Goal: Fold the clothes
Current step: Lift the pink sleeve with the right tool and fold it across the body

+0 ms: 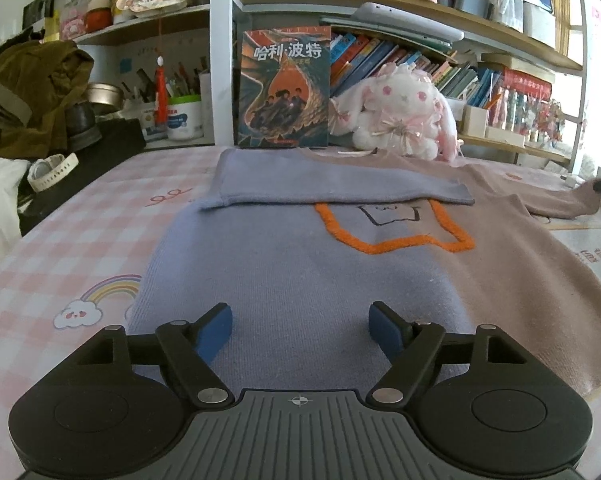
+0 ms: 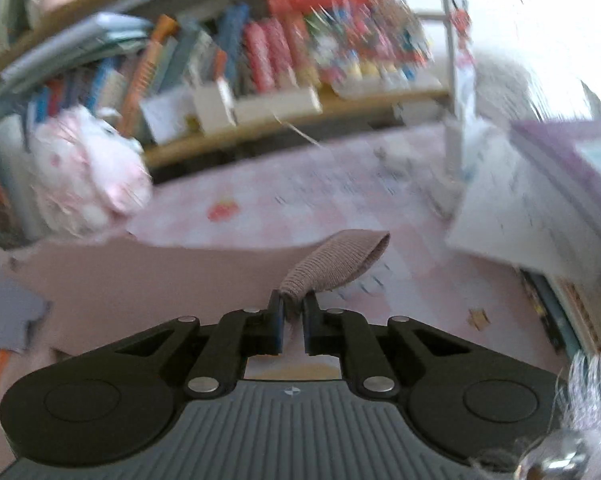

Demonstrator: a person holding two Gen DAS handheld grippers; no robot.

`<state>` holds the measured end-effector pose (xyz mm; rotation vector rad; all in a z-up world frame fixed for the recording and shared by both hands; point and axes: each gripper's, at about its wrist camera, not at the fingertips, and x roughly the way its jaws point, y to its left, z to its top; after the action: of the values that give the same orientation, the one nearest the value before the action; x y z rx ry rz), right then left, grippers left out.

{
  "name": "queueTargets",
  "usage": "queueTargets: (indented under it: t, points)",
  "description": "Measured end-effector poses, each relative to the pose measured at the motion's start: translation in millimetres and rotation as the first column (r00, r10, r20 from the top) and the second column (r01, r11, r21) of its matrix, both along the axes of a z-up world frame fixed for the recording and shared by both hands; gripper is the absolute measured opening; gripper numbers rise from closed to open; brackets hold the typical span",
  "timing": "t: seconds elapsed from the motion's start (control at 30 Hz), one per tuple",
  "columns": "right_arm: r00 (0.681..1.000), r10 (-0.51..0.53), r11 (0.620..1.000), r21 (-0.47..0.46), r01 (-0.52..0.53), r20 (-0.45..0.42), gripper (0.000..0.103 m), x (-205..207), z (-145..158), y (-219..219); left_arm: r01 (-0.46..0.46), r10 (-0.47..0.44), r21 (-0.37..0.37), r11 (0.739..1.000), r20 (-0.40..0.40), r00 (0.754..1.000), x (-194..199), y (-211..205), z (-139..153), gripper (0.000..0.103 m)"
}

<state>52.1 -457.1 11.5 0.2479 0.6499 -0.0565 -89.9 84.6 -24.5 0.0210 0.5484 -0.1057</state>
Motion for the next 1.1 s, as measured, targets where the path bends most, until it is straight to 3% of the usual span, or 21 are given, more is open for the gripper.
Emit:
queueTargets:
  t: [0.33, 0.67, 0.93, 1.1]
  points:
    - [0.971, 0.210, 0.977, -0.004, -0.211, 0.116, 0.008, 17, 56, 89, 0.016, -0.015, -0.028, 0.999, 0.010, 1.000, -3, 3, 0, 0.080]
    - [0.858, 0.476, 0.878, -0.060, -0.474, 0.192, 0.008, 38, 103, 240, 0.055, -0.054, -0.078, 0.995, 0.014, 0.998, -3, 10, 1, 0.082]
    - [0.805, 0.565, 0.824, -0.068, -0.563, 0.182, 0.008, 57, 101, 331, 0.082, -0.081, -0.094, 0.992, 0.015, 0.997, -3, 12, 1, 0.082]
    - [0.783, 0.607, 0.795, -0.097, -0.599, 0.134, 0.008, 65, 78, 379, 0.091, -0.090, -0.104, 0.990, 0.016, 0.996, -3, 13, 2, 0.082]
